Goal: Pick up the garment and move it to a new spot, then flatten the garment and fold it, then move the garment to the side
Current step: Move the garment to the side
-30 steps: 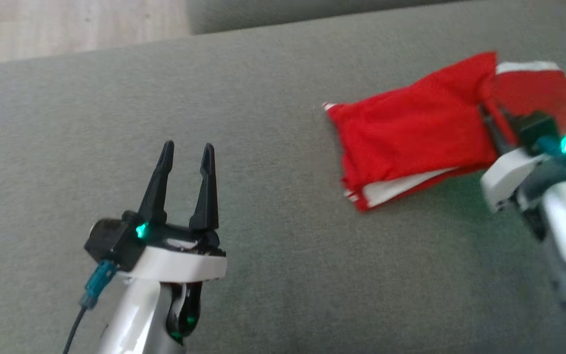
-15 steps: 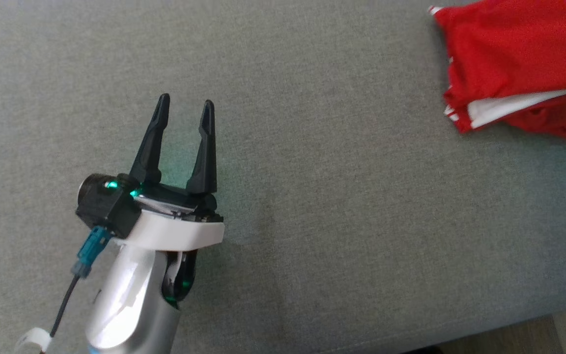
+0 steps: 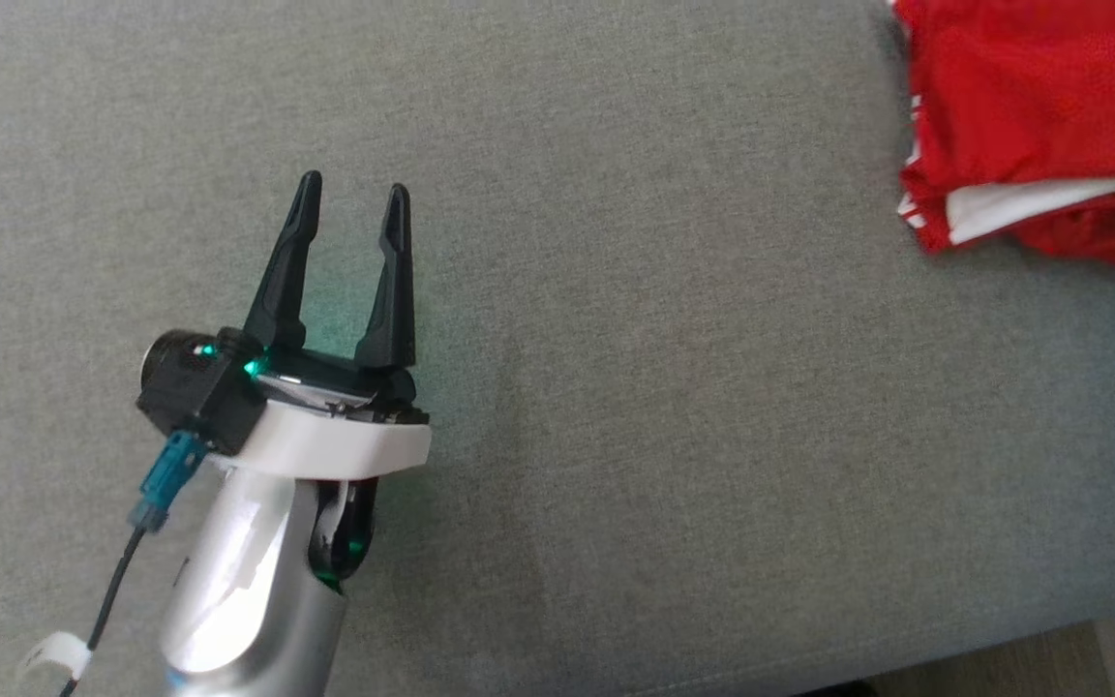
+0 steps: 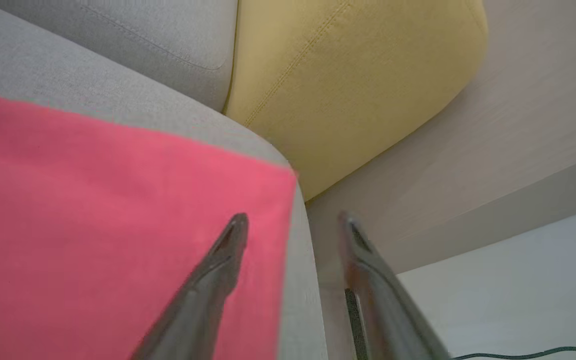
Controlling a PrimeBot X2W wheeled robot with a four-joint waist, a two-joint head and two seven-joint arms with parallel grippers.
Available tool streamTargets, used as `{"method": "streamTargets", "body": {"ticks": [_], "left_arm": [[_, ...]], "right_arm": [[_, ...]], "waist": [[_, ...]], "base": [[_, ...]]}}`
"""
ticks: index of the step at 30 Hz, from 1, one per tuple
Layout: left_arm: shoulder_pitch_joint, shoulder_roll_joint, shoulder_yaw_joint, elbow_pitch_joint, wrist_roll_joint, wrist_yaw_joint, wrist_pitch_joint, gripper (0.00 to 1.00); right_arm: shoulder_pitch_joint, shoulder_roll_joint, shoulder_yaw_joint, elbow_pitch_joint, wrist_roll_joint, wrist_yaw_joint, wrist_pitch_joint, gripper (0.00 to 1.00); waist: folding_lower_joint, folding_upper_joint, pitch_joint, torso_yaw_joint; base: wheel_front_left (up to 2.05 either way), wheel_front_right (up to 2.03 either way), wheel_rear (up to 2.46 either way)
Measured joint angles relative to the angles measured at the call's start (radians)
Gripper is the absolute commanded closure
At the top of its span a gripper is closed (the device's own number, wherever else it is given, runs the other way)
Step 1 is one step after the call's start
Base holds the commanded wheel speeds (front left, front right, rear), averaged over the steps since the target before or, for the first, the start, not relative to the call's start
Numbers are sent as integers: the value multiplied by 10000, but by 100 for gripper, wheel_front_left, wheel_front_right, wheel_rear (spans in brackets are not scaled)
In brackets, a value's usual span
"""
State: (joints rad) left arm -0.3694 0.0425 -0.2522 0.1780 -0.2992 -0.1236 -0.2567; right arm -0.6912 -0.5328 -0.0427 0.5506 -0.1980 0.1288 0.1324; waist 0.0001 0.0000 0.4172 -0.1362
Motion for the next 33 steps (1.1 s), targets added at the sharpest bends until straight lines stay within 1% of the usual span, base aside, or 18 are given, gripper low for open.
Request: {"method": "streamTargets", "body": {"ticks": [6, 12, 17, 22, 26, 29, 31, 33], "left_arm": [[85, -2, 226, 75, 0, -2, 0, 0], [616, -4, 539, 10, -42, 0, 0, 0], [1212, -2, 836, -142, -96, 27, 0, 0], [1669, 2, 1009, -228, -96, 184, 0, 0], [2143, 8, 1035, -174, -94, 247, 0, 0], [2536, 12, 1039, -128, -109, 280, 0, 0], [2763, 17, 1034, -6, -105, 276, 0, 0], [2925, 17, 1047, 136, -81, 268, 2, 0]], "right_arm": [[12, 314, -366, -125, -163, 0, -125, 0], [238, 1218, -387, -786, 35, 0, -493, 0], [732, 2305, -219, -1595, 874, 0, -978, 0], [1551, 3501, -159, -2472, 1672, 0, -1486, 0], [2481, 4454, -485, -2872, 2150, 0, -1971, 0], [3340, 4732, -617, -3091, 2648, 0, -2355, 0], [3913, 4752, -606, -3101, 3047, 0, -2685, 0], [4446, 4753, -451, -2955, 3774, 0, -3085, 0]], "waist": [[-1, 0, -512, 19], [-2, 0, -1407, 47], [-3, 0, -2273, 153], [-4, 0, -3012, 385], [-4, 0, -3500, 674], [-4, 0, -3804, 940], [-3, 0, -3943, 1131], [-3, 0, -4044, 1320]], "base": [[0, 0, 0], [0, 0, 0], [0, 0, 0], [0, 0, 0], [0, 0, 0], [0, 0, 0], [0, 0, 0], [0, 0, 0]]}}
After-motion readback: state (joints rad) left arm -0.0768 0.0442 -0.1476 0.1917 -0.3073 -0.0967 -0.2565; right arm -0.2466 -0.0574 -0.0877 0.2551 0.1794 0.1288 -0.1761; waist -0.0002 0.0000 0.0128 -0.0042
